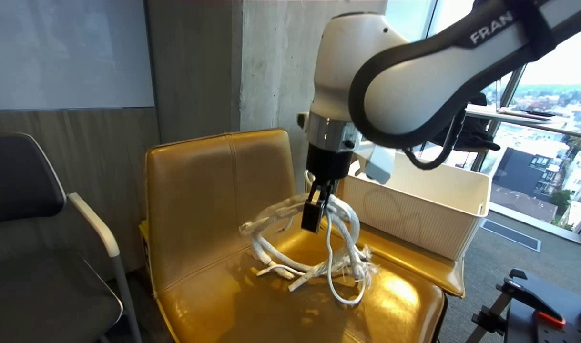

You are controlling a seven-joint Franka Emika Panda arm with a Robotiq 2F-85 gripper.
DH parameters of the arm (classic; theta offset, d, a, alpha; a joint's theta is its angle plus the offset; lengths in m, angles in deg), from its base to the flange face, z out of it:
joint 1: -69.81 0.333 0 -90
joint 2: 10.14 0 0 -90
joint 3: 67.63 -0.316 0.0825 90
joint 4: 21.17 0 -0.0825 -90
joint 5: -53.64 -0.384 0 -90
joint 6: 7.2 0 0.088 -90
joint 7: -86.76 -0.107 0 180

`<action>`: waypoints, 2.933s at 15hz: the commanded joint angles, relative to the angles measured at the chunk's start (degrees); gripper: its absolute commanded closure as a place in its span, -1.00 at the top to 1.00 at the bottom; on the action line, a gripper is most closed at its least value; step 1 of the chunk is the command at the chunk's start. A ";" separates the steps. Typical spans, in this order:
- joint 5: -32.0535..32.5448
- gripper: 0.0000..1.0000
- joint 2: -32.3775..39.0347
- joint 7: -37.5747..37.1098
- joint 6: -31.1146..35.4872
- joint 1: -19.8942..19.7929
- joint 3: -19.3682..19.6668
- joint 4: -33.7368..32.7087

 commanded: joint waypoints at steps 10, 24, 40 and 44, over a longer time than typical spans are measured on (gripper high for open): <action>9.37 -1.00 -19.55 1.03 -23.98 -5.78 5.14 -15.48; 9.71 -1.00 -12.06 10.71 -40.29 -17.81 9.29 -44.65; 12.39 -1.00 -15.98 1.60 -7.01 -18.75 11.45 1.34; 19.17 -1.00 -13.61 -5.12 -1.47 -17.61 14.45 5.10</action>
